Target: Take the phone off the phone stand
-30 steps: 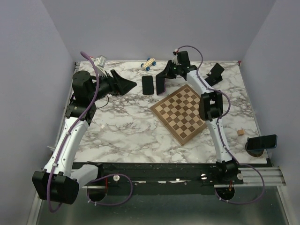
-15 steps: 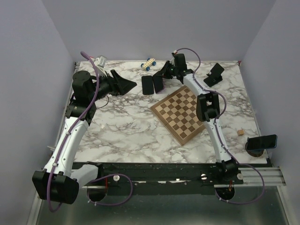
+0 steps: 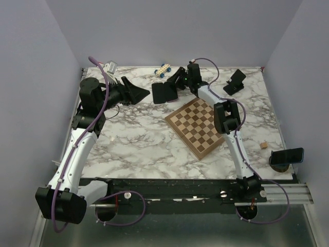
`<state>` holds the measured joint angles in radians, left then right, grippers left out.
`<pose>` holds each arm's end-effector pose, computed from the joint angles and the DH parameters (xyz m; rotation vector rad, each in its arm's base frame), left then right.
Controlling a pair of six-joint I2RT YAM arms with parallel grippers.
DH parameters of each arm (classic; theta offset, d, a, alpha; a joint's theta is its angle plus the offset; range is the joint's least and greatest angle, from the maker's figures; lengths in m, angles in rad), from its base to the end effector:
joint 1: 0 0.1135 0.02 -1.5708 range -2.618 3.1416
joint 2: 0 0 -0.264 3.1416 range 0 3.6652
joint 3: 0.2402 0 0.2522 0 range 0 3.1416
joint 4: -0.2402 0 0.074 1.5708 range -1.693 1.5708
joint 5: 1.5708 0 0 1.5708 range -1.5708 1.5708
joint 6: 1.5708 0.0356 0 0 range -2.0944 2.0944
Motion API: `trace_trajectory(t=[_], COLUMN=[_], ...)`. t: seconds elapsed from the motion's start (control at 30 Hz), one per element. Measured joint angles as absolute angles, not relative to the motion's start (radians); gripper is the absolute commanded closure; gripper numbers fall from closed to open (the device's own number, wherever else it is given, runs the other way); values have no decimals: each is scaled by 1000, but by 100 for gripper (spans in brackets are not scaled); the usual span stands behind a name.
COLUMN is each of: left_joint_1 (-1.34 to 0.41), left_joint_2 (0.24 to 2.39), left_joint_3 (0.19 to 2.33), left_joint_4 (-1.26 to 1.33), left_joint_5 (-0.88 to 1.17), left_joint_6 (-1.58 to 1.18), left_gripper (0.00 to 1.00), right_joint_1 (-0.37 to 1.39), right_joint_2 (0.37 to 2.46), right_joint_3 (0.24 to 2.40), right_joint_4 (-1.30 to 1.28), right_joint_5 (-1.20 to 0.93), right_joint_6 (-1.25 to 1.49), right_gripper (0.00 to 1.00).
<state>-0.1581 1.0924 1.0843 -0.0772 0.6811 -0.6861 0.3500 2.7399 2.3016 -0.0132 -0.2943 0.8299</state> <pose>0.2386 -0.0607 0.3972 0.0900 1.7785 -1.1843 0.5671 0.2180 0.1199 0.3176 2.1394 1.0158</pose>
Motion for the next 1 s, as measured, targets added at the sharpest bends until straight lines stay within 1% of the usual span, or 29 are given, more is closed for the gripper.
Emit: trace_trajectory(t=[0.03, 0.07, 0.1, 0.27, 0.4, 0.53, 0.7, 0.83, 0.93, 1.0], left_joint_1=[-158, -158, -158, -158, -158, -158, -158, -158, -162, -168], left_joint_2=[1092, 1092, 1092, 1092, 1092, 1093, 1098, 1101, 1103, 1103], left_joint_3=[1084, 1084, 1084, 1084, 1084, 1082, 1082, 1082, 1082, 1082], left_joint_4=[-76, -77, -76, -76, -75, -74, -72, -72, -74, -77], left_joint_5=[681, 681, 681, 682, 682, 682, 681, 681, 681, 680], left_joint_6=[-686, -686, -687, -691, -694, -697, -697, -697, -696, -694], left_gripper=[25, 25, 25, 25, 25, 25, 25, 25, 25, 25], right_joint_1=[354, 358, 362, 376, 381, 391, 405, 427, 435, 438], right_joint_2=[2730, 2719, 2708, 2675, 2657, 2566, 2391, 2214, 2051, 1936], right_joint_3=[2293, 2285, 2278, 2294, 2350, 2310, 2245, 2095, 1876, 1711], right_joint_4=[-7, -9, -11, -101, -271, -453, -631, -698, -712, -701], right_joint_5=[-284, -269, -256, -168, -43, 170, 498, 758, 901, 954], right_joint_6=[834, 833, 834, 780, 701, 599, 507, 489, 496, 497], right_gripper=[18, 3, 0, 0, 0, 0, 0, 0, 0, 0])
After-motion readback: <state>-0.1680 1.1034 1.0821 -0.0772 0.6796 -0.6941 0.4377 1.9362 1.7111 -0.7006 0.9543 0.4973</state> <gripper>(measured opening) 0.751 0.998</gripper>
